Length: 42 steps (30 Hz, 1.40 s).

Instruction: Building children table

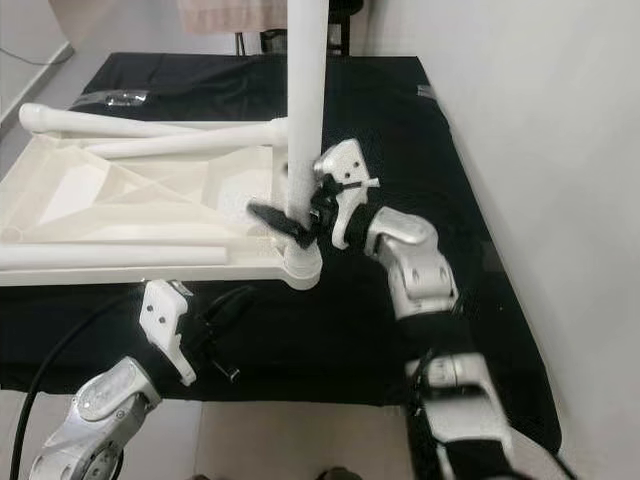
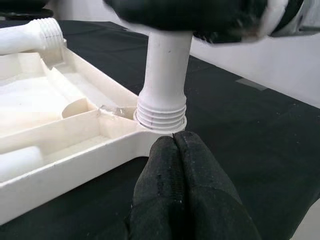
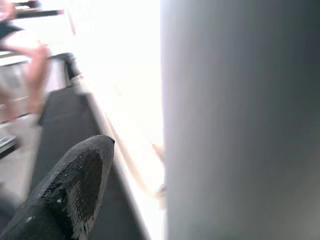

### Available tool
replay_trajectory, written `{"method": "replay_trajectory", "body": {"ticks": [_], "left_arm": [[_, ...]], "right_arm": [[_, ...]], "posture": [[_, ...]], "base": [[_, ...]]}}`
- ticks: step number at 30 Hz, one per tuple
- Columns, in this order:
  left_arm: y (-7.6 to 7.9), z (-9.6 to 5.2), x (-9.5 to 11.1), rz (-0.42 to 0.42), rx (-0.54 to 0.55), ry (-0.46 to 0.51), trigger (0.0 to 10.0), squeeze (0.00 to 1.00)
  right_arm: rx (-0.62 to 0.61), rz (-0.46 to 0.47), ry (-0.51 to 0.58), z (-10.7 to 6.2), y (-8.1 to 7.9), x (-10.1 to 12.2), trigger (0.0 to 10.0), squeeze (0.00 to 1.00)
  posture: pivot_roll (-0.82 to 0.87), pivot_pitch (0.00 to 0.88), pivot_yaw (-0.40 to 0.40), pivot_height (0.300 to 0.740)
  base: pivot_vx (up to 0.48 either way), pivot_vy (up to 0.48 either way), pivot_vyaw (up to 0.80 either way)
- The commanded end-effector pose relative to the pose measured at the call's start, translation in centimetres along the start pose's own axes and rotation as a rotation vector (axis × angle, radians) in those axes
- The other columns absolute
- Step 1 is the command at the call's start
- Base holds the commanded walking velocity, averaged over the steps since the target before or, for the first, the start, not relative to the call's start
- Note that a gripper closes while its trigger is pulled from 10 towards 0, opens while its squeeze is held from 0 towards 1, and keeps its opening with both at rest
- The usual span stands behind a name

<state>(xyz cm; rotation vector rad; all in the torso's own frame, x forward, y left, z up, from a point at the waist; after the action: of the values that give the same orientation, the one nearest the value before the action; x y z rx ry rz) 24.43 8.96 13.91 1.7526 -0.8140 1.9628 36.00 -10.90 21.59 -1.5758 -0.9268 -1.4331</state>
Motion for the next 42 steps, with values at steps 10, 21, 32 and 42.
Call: {"method": "replay_trajectory", "body": {"ticks": [10, 21, 32, 42], "left_arm": [[0.6, -0.3, -0.8, -0.009, -0.002, -0.031, 10.0, 0.00], [0.4, -0.5, -0.6, -0.016, -0.007, -0.030, 10.0, 0.00], [0.0, -0.5, -0.6, -0.020, -0.010, -0.031, 10.0, 0.00], [-0.5, -0.3, -0.6, 0.001, 0.019, -0.034, 10.0, 0.00]], "right_arm": [[0.051, 0.072, -0.027, 0.4, 2.0, 0.5, 0.0, 0.00], [-0.202, 0.079, -0.010, -1.4, 2.1, -2.1, 0.0, 0.00], [-0.798, 0.247, 0.011, -0.1, -1.9, -9.2, 0.0, 0.00], [-0.551, 0.146, -0.020, 2.1, -1.4, -6.8, 10.0, 1.00]], "posture": [[0.03, 0.102, -0.033, 0.740], [0.00, 0.129, -0.023, 0.740], [-0.01, 0.134, -0.009, 0.740], [0.02, 0.118, -0.006, 0.740]], "base": [[0.000, 0.000, 0.00], [0.000, 0.000, 0.00], [0.000, 0.000, 0.00], [0.000, 0.000, 0.00]]}}
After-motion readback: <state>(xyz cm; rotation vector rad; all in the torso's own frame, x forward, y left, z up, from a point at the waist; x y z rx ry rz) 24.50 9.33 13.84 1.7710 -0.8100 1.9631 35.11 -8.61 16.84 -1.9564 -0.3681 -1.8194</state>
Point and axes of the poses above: a point about 5 cm out from each wrist's last joint towards the gripper, its own z axis pointing out of the wrist towards the gripper, its own x axis along the axis of the wrist's last joint, y = z × x, the point moved 2 cm from there along z, pointing out of the wrist towards the gripper, and after that the axes turned 11 degrees about z, right-handed, at the moved point
